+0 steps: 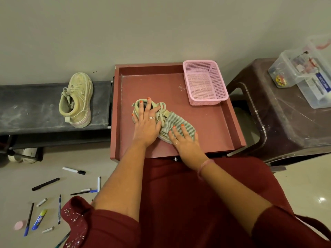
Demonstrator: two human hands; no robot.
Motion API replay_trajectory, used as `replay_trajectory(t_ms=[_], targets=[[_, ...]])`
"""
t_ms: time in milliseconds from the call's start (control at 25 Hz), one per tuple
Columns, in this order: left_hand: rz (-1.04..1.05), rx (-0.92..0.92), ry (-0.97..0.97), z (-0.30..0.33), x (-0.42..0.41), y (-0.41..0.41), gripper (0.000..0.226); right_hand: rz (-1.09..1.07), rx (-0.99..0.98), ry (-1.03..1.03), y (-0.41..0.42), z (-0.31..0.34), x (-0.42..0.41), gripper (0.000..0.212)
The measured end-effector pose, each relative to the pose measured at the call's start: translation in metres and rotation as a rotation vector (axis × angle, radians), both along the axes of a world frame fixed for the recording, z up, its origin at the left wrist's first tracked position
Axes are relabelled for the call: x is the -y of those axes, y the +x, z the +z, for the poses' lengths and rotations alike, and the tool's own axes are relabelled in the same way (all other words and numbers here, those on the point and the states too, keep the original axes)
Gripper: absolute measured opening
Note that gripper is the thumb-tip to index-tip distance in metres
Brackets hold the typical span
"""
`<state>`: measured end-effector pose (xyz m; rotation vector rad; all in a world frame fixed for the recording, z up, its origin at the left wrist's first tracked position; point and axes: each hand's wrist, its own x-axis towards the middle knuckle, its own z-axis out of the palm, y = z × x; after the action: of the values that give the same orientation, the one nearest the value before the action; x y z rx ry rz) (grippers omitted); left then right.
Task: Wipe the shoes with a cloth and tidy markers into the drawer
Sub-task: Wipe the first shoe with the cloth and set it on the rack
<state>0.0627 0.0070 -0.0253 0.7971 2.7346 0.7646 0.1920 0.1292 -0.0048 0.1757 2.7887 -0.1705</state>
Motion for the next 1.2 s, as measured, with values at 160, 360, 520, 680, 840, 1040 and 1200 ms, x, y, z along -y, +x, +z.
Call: replay_trajectory(t_ms=[160,360,520,680,840,1040,1200], targets=[[0.001,0.018,-0.004,0.002,0.001,0.000,0.053,0.223,0.013,0.086,0.030,-0.013,-0.019,0.065],[-0.027,0.008,-0.015,0.000,0.005,-0.003,0.052,0.128,0.019,0.044,0.030,0.015,-0.040,0.059],[-0.020,0.017,-0.016,0.000,0.003,-0.004,0.052,0.115,-0.432,0.042,-0.001,0.036,-0.017,0.047],[-0.030,0.015,-0.006,0.002,0.007,-0.004,0.051,0.401,-0.117,0.226,0.013,-0.004,0.008,0.046],[-0.032,0.026,0.000,0.003,0.008,-0.004,0.050,0.385,-0.073,0.295,0.033,-0.007,-0.021,0.035],[-0.032,0.035,-0.011,0.006,0.007,-0.004,0.051,0.244,0.008,0.109,0.047,0.001,-0.049,0.046],[-0.042,0.053,-0.065,0.011,0.007,-0.004,0.054,-0.073,-0.236,-0.240,0.046,0.029,-0.064,0.061]])
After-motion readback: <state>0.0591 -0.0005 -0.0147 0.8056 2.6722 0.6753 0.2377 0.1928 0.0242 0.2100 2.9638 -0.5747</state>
